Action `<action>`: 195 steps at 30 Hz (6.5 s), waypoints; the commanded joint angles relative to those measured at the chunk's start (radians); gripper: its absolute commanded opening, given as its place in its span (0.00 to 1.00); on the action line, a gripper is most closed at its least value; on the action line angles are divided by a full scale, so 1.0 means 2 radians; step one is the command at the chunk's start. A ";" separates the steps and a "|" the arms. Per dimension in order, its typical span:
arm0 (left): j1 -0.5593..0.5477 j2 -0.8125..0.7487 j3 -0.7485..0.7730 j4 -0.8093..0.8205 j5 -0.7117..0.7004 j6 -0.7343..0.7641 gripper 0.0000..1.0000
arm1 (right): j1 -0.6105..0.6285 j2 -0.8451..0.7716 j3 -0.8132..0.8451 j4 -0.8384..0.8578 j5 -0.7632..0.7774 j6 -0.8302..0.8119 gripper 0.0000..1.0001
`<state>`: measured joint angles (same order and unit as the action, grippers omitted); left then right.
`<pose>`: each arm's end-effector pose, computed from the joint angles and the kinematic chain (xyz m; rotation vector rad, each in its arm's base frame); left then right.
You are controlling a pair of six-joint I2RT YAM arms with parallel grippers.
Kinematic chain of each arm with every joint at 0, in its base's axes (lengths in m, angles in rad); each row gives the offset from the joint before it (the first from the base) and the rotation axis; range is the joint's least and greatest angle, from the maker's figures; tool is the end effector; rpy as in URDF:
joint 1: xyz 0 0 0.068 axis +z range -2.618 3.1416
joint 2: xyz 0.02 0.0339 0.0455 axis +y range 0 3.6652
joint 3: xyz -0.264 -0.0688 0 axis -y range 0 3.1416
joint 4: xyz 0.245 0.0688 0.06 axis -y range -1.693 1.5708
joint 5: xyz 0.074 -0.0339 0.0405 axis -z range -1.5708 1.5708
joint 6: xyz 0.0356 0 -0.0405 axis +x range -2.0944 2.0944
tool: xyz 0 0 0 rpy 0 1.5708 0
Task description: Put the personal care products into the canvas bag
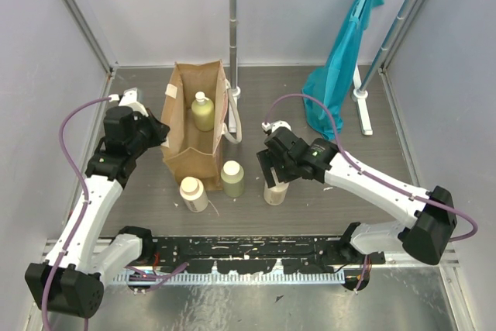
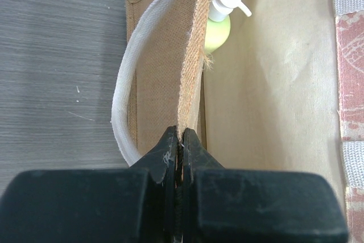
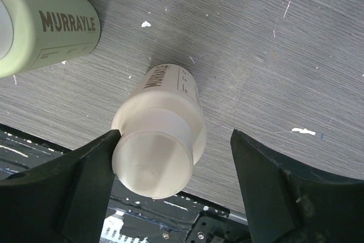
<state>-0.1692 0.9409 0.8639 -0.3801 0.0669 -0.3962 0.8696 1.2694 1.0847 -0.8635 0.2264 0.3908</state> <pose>0.2082 -0.0380 0.3195 -0.1900 2.0441 -0.4224 0.1659 0.1841 0.2854 -0.5365 2.5295 0.1699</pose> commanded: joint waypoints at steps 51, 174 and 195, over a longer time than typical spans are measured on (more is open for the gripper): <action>-0.001 -0.020 -0.012 -0.031 0.008 0.014 0.00 | 0.019 0.087 0.010 -0.021 -0.029 -0.028 0.40; -0.002 -0.059 -0.019 -0.023 0.059 0.032 0.00 | 0.010 0.547 0.682 -0.040 -0.032 -0.269 0.03; -0.001 -0.055 -0.024 -0.012 0.050 0.026 0.00 | 0.005 0.555 0.657 -0.003 -0.025 -0.272 0.48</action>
<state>-0.1692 0.8455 0.8349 -0.3935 0.1505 -0.3435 0.8982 2.4329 2.3951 -0.9512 0.1211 -0.1314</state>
